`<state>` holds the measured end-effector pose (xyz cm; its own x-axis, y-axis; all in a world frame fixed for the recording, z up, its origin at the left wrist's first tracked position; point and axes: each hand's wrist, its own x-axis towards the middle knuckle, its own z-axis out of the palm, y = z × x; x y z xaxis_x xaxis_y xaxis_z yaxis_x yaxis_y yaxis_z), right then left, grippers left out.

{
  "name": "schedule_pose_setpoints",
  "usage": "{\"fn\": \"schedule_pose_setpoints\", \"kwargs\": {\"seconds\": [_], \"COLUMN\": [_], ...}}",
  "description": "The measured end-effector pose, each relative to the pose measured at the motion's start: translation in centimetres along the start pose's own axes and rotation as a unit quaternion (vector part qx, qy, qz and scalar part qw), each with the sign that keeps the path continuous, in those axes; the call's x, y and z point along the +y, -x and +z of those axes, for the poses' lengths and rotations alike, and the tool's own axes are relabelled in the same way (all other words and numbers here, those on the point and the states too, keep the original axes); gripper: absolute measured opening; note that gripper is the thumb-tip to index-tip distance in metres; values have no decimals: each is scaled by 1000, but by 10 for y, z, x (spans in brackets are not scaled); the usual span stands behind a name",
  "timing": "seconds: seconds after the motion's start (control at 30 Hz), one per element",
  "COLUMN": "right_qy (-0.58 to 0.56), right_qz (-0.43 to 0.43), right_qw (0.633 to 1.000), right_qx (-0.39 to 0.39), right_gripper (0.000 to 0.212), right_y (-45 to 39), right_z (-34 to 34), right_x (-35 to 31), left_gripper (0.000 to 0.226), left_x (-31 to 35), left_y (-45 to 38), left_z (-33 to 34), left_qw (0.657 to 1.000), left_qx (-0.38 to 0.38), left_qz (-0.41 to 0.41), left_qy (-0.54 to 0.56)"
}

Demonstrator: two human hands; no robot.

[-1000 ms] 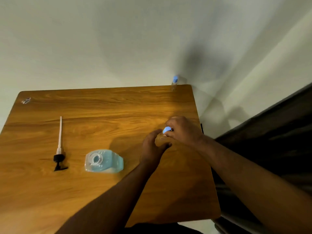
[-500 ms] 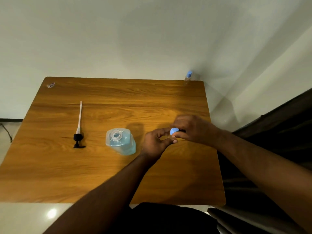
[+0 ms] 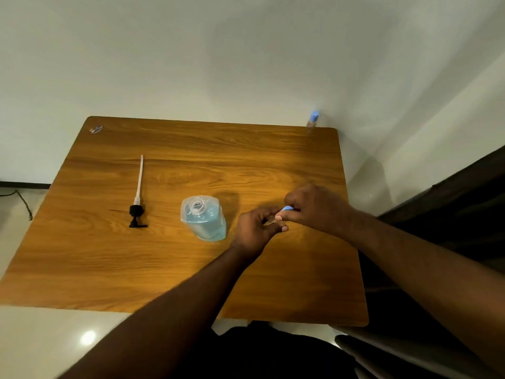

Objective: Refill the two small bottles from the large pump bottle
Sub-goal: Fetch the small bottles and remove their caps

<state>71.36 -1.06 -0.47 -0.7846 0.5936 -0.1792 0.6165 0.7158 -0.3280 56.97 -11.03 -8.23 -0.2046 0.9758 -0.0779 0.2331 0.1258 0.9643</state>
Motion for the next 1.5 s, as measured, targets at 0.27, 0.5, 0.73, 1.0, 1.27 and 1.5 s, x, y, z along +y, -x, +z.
{"fn": "schedule_pose_setpoints", "kwargs": {"seconds": [0.27, 0.5, 0.73, 1.0, 1.27, 1.5], "right_qy": [-15, 97, 215, 229, -22, -304], "right_qz": [8, -127, -294, -362, -37, 216], "right_qw": [1000, 987, 931, 902, 986, 911], "right_qx": [-12, -35, -12, 46, 163, 174], "right_gripper": [41, 23, 7, 17, 31, 33], "right_y": [5, -1, 3, 1, 10, 7], "right_z": [2, -2, 4, 20, 56, 128], "right_x": [-21, -19, -7, 6, 22, 15], "left_gripper": [34, 23, 19, 21, 34, 34], "left_x": [-8, -9, -15, -23, -41, -63], "left_y": [4, -2, -7, -17, -19, -13], "left_z": [-5, -7, -12, -10, -9, -9], "left_qw": [999, 996, 992, 984, 997, 994], "left_qx": [17, 7, -76, -124, -42, -16], "left_qz": [-9, 0, 28, 38, -65, -100], "left_qy": [-28, -86, -99, -125, -19, -35]}}
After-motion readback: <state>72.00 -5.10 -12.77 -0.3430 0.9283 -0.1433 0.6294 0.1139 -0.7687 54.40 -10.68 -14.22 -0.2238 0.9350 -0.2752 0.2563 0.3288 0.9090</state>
